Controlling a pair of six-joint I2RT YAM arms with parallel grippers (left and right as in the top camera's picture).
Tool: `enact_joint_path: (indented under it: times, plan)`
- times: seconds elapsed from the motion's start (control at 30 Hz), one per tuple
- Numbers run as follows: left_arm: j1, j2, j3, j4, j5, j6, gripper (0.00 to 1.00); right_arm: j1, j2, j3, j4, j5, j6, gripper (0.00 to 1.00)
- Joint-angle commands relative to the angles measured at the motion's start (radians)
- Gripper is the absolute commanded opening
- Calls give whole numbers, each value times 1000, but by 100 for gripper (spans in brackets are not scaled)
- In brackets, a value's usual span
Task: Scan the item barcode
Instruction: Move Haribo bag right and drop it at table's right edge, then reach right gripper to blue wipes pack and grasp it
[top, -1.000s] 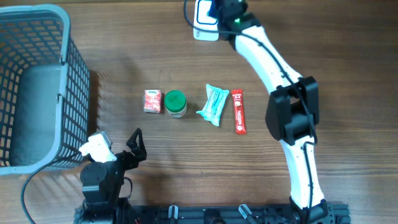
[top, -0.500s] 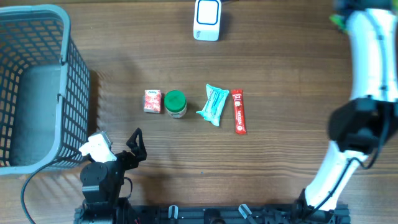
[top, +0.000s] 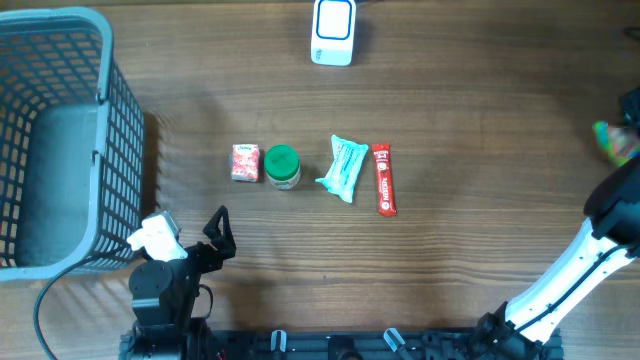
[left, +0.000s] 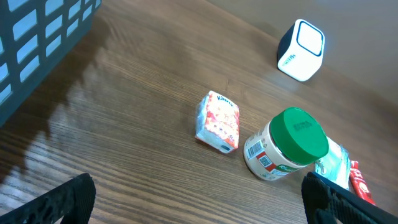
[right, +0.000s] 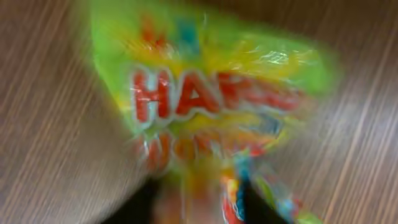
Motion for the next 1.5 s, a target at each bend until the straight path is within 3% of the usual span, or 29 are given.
enact_joint_path:
  times: [0.0, 0.37, 0.67, 0.93, 1.0, 1.17, 1.47]
  plan:
    - [8, -3, -7, 2, -13, 9, 100, 4, -32, 98, -43, -82, -84, 99]
    - [8, -3, -7, 2, -13, 10, 100, 160, -190, 170, -248, -549, -80, 99]
    - [8, -3, -7, 2, -13, 10, 100, 566, -198, 169, -492, -568, -77, 100]
    - [8, -3, -7, 2, -13, 10, 100, 879, -195, 169, -411, -523, -103, 96]
    - [8, -3, -7, 2, -13, 9, 100, 930, -194, 169, -408, -517, -35, 100]
    - [8, -3, -7, 2, -13, 10, 100, 1057, -177, 169, -465, -365, 301, 99]
    - [8, -3, -7, 2, -13, 9, 100, 1154, -45, 165, -547, -263, 457, 88]
